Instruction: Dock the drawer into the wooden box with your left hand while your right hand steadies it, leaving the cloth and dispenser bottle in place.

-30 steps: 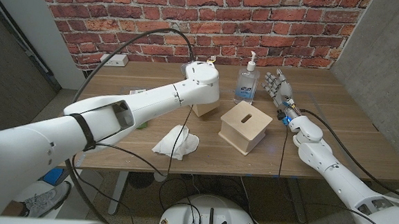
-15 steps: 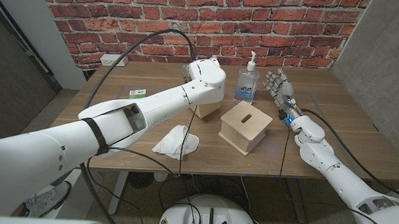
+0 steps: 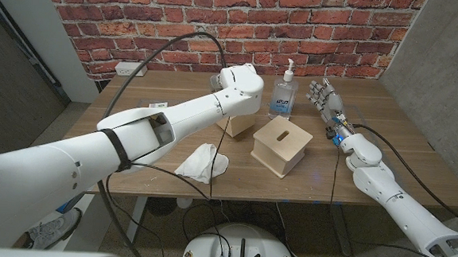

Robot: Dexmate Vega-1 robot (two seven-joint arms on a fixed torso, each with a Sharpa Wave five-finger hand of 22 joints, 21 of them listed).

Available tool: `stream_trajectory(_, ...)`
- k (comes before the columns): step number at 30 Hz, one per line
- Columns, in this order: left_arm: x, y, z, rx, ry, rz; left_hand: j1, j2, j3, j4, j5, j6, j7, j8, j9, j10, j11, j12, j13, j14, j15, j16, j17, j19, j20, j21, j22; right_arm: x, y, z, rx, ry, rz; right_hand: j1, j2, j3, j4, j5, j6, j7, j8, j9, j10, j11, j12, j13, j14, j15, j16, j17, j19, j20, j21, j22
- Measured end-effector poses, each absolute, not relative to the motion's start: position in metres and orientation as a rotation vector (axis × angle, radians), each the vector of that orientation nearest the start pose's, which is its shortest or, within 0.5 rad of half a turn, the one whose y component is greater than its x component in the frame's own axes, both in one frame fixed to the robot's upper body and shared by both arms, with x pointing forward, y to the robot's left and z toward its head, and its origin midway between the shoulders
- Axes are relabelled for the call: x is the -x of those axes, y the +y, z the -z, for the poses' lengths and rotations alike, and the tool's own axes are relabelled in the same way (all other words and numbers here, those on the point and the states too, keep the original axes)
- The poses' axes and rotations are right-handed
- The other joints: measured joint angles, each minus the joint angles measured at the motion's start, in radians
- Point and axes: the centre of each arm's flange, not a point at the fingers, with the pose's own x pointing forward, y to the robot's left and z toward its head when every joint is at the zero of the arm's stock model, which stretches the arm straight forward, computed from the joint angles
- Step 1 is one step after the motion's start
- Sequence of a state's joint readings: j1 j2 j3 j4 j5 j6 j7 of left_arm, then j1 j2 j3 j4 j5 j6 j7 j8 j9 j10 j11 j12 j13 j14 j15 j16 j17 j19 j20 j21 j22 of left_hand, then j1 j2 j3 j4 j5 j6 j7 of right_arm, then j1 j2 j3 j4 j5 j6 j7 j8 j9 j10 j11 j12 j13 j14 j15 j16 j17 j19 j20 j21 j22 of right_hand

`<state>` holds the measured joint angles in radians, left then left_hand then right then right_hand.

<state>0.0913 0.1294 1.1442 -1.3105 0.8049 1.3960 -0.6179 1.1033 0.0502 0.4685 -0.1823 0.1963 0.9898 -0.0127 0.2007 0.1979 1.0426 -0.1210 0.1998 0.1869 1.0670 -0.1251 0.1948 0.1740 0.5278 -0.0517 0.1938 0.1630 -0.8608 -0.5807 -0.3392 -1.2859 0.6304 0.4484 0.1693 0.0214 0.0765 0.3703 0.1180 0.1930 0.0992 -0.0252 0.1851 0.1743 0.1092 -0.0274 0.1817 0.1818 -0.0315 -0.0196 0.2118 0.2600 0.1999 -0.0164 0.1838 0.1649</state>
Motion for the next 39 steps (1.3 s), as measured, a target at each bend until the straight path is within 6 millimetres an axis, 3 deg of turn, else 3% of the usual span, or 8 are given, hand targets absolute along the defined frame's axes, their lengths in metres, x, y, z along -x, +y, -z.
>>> stream_trajectory(15,-0.633,0.043,-0.127,-1.336,0.199,-0.283,0.001,-0.001,0.000,0.000,0.004,0.000,0.000,0.004,0.005,0.000,0.000,0.000,0.000,0.000,0.000,-0.004,0.000,0.003,0.004,0.000,0.000,-0.596,-0.321,0.014,0.239,-0.756,-0.254,0.000,0.000,0.004,-0.009,0.000,0.017,-0.002,0.004,0.000,0.016,-0.005,0.008,0.000,0.008,-0.008,0.008,0.000,0.011,-0.011,0.000,0.000)
stream_trajectory(39,-0.626,0.030,-0.120,-1.352,0.208,-0.319,0.012,-0.012,-0.008,0.003,0.004,-0.005,0.005,0.004,0.004,0.000,0.000,0.000,0.004,0.011,-0.004,-0.002,0.001,0.011,0.000,0.000,0.000,-0.542,-0.305,0.021,0.592,-0.847,-0.223,0.016,0.005,0.007,-0.029,0.000,0.036,-0.010,0.005,-0.002,0.019,-0.008,0.008,0.000,0.034,-0.013,0.016,-0.007,0.031,-0.023,0.005,-0.002)
